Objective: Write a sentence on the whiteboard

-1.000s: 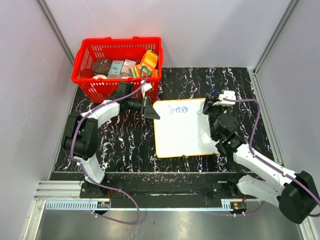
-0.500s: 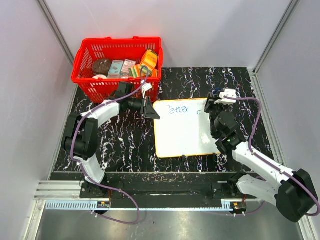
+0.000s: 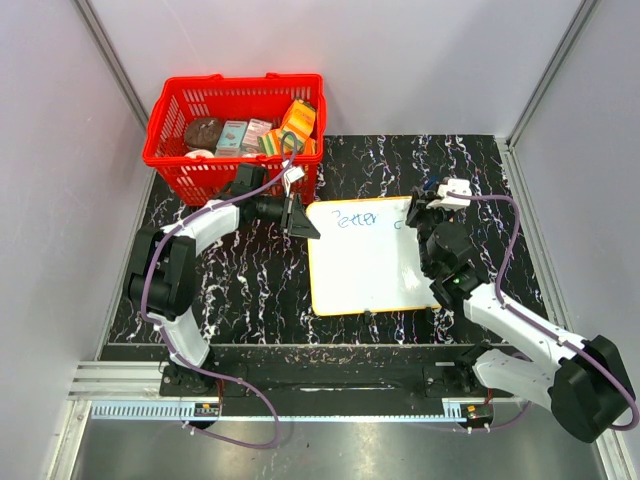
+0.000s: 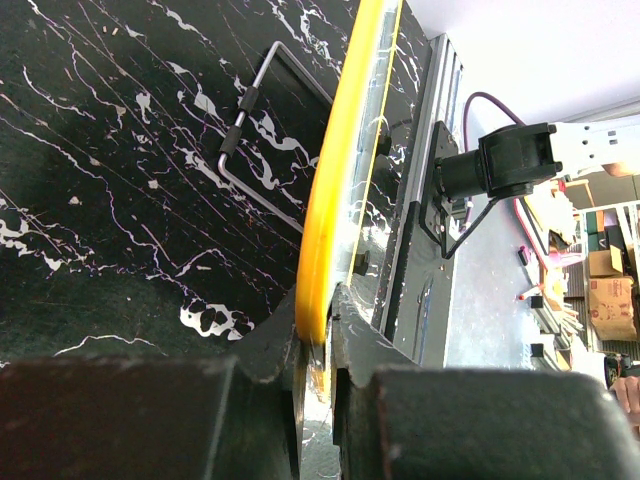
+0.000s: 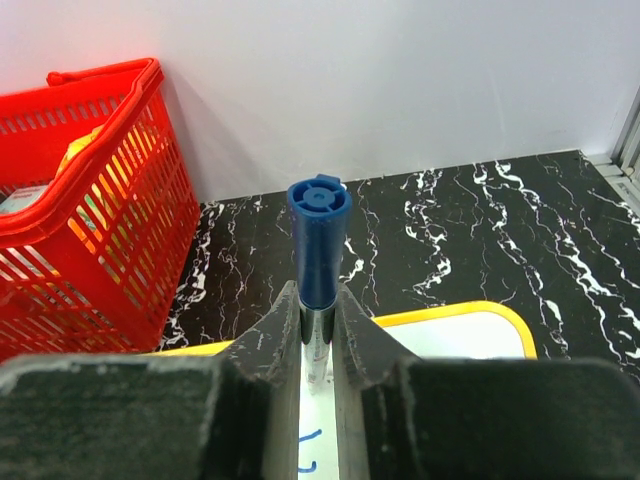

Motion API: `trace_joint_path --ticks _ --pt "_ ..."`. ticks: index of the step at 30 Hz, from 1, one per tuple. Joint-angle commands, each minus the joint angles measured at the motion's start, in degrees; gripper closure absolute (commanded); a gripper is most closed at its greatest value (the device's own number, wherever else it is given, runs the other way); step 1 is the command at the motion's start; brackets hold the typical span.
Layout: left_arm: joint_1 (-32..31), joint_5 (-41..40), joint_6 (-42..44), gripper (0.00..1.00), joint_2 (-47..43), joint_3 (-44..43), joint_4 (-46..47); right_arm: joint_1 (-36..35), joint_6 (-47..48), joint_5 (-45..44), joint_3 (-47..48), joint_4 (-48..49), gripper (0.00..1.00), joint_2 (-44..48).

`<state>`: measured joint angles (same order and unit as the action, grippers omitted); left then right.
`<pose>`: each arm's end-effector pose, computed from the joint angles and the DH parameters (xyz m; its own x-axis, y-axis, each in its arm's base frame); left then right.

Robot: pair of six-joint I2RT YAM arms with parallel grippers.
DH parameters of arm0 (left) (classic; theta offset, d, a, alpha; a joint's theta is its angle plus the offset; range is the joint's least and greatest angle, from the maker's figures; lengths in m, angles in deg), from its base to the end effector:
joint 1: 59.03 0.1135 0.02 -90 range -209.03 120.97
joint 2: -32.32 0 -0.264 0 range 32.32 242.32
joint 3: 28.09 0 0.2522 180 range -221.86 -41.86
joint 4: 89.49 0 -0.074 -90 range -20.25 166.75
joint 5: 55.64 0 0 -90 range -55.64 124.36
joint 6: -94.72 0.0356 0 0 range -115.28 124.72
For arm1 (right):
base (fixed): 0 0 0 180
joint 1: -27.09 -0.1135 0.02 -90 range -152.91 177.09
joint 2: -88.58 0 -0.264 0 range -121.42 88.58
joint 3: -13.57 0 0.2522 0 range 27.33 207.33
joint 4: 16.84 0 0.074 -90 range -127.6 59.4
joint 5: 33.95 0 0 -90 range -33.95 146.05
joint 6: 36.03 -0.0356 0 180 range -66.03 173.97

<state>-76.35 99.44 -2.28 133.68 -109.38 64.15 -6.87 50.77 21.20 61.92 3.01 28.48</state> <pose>0.3438 -0.1410 0.2213 -0.7745 0.1877 -0.6040 0.6325 0.2408 -0.7362 0.2084 0.1158 0.3055 0.1173 0.1342 -0.9840 0.0043 0.9907 0.1357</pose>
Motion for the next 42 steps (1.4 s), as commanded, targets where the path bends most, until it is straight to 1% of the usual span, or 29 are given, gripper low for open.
trace_joint_path --ticks 1,26,31,38,42 --pt "-0.4 -7.5 6.1 1.00 0.4 -2.0 2.7 0.6 -2.2 0.4 -1.1 -0.6 1.00 1.0" --pt "-0.5 -7.5 6.1 1.00 0.5 -2.2 2.7 0.6 -6.2 1.0 -5.1 -4.2 1.00 4.2" --pt "-0.5 -7.4 6.1 1.00 0.5 -2.1 2.6 0.6 -5.9 0.7 -4.7 -4.1 1.00 5.4" --pt "-0.5 -7.6 6.1 1.00 0.6 -2.1 2.7 0.6 -4.9 1.6 -2.9 -4.0 1.00 9.7" --pt "-0.6 -7.5 6.2 1.00 0.6 -2.1 2.6 0.6 -3.4 0.8 -1.9 -4.0 1.00 8.9"
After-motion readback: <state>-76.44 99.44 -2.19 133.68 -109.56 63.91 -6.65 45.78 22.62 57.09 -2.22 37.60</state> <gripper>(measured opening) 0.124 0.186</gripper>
